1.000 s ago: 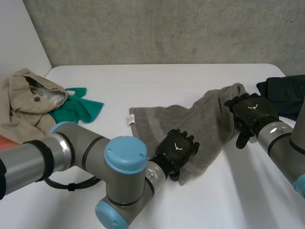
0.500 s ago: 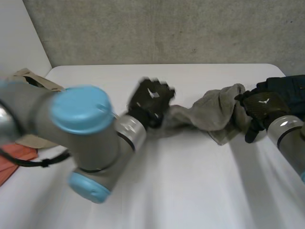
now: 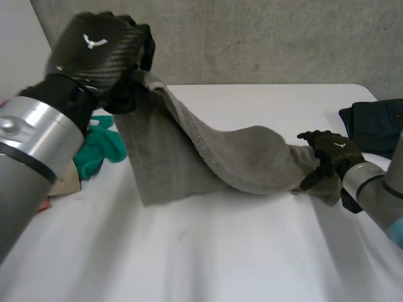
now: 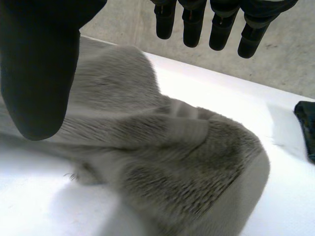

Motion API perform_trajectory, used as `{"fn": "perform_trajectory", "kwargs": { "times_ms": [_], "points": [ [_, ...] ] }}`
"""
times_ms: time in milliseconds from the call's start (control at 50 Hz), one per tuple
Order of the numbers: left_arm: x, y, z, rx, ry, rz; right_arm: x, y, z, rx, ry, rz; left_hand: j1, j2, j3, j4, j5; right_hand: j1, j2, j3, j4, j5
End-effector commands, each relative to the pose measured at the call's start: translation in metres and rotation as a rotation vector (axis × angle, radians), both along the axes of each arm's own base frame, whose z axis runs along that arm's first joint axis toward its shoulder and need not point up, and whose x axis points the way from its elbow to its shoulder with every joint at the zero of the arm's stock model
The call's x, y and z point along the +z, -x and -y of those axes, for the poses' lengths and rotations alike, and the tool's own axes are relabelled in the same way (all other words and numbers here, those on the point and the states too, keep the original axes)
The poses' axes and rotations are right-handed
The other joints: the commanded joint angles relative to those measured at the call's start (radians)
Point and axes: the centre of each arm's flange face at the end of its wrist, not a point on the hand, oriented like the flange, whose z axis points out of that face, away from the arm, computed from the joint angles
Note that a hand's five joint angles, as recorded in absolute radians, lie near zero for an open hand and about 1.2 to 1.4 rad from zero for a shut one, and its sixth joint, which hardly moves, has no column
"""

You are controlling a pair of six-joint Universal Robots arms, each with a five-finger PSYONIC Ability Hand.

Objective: Fold the laundry.

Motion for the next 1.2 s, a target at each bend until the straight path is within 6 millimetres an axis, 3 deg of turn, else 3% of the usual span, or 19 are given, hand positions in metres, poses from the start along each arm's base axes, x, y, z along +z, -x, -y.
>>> {"fn": "perform_trajectory", "kwargs": {
  "times_ms": [20, 80, 180, 220, 260, 320, 420, 500, 620, 640, 740, 780, 840, 880, 940, 960, 1020, 1080, 1200],
  "points": [
    [0.016, -0.014, -0.007, 0.013, 0.019, -0.058, -0.028, -0.022, 0.000, 0.043, -0.113, -0.021, 0.244, 0.200, 0.206, 0.197, 0.250, -0.049, -0.032, -0.031, -0.034, -0.048],
    [0.018, -0.021, -0.003, 0.040, 0.023, -0.068, -0.034, -0.030, -0.003, 0.068, -0.139, -0.032, 0.244, 0.200, 0.206, 0.197, 0.250, 0.007, 0.024, 0.025, 0.021, 0.008],
    [0.020, -0.031, 0.006, 0.086, 0.018, -0.079, -0.033, -0.036, -0.003, 0.085, -0.108, -0.048, 0.244, 0.200, 0.206, 0.197, 0.250, 0.408, 0.425, 0.426, 0.423, 0.409],
    [0.022, -0.037, 0.009, 0.104, 0.016, -0.090, -0.030, -0.037, -0.004, 0.099, -0.082, -0.069, 0.244, 0.200, 0.206, 0.197, 0.250, 1.073, 1.090, 1.091, 1.087, 1.074],
    [0.023, -0.040, 0.011, 0.112, 0.013, -0.098, -0.022, -0.036, -0.004, 0.103, -0.048, -0.085, 0.244, 0.200, 0.206, 0.197, 0.250, 1.173, 1.190, 1.191, 1.187, 1.174],
    [0.022, -0.045, 0.012, 0.126, -0.001, -0.092, 0.015, -0.031, -0.003, 0.099, 0.090, -0.125, 0.244, 0.200, 0.206, 0.197, 0.250, 1.173, 1.190, 1.191, 1.187, 1.174],
    [0.008, -0.063, 0.025, 0.189, -0.069, -0.057, 0.109, -0.013, -0.007, 0.080, 0.377, -0.202, 0.244, 0.200, 0.206, 0.197, 0.250, 1.173, 1.190, 1.191, 1.187, 1.174],
    [-0.013, -0.078, 0.038, 0.229, -0.161, -0.026, 0.143, -0.008, -0.017, 0.130, 0.398, -0.297, 0.244, 0.200, 0.206, 0.197, 0.250, 1.173, 1.190, 1.191, 1.187, 1.174],
    [-0.060, -0.091, 0.059, 0.248, -0.341, 0.015, 0.138, -0.009, -0.026, 0.281, 0.231, -0.462, 0.244, 0.200, 0.206, 0.197, 0.250, 1.173, 1.190, 1.191, 1.187, 1.174],
    [-0.076, -0.089, 0.068, 0.240, -0.381, 0.026, 0.133, -0.011, -0.022, 0.314, 0.205, -0.497, 0.244, 0.200, 0.206, 0.197, 0.250, 1.173, 1.190, 1.191, 1.187, 1.174],
    [-0.095, -0.082, 0.111, 0.228, -0.365, -0.007, 0.119, -0.022, 0.006, 0.308, 0.227, -0.550, 0.244, 0.200, 0.206, 0.197, 0.250, 1.173, 1.190, 1.191, 1.187, 1.174],
    [-0.089, -0.078, 0.129, 0.219, -0.300, -0.041, 0.119, -0.025, 0.020, 0.269, 0.269, -0.550, 0.244, 0.200, 0.206, 0.197, 0.250, 1.173, 1.190, 1.191, 1.187, 1.174],
    [-0.058, -0.073, 0.166, 0.201, -0.103, -0.133, 0.138, -0.035, 0.045, 0.161, 0.426, -0.516, 0.244, 0.200, 0.206, 0.197, 0.250, 1.173, 1.190, 1.191, 1.187, 1.174],
    [-0.026, -0.072, 0.187, 0.197, 0.069, -0.205, 0.170, -0.039, 0.061, 0.059, 0.613, -0.438, 0.244, 0.200, 0.206, 0.197, 0.250, 1.173, 1.190, 1.191, 1.187, 1.174],
    [0.008, -0.074, 0.200, 0.202, 0.232, -0.278, 0.202, -0.039, 0.070, -0.021, 0.797, -0.322, 0.244, 0.200, 0.206, 0.197, 0.250, 1.173, 1.190, 1.191, 1.187, 1.174],
    [0.030, -0.076, 0.203, 0.207, 0.325, -0.324, 0.226, -0.039, 0.070, -0.054, 0.926, -0.229, 0.244, 0.200, 0.206, 0.197, 0.250, 1.173, 1.190, 1.191, 1.187, 1.174],
    [0.052, -0.080, 0.204, 0.219, 0.409, -0.378, 0.247, -0.039, 0.067, -0.068, 1.059, -0.105, 0.244, 0.200, 0.206, 0.197, 0.250, 1.173, 1.190, 1.191, 1.187, 1.174],
    [0.058, -0.084, 0.203, 0.224, 0.402, -0.403, 0.246, -0.036, 0.064, -0.046, 1.070, -0.071, 0.244, 0.200, 0.206, 0.197, 0.250, 1.173, 1.190, 1.191, 1.187, 1.174],
    [0.017, -0.083, 0.199, 0.206, 0.220, -0.325, 0.194, -0.042, 0.058, 0.087, 0.841, -0.162, 0.244, 0.200, 0.206, 0.197, 0.250, 1.173, 1.190, 1.191, 1.187, 1.174]
  ]
}}
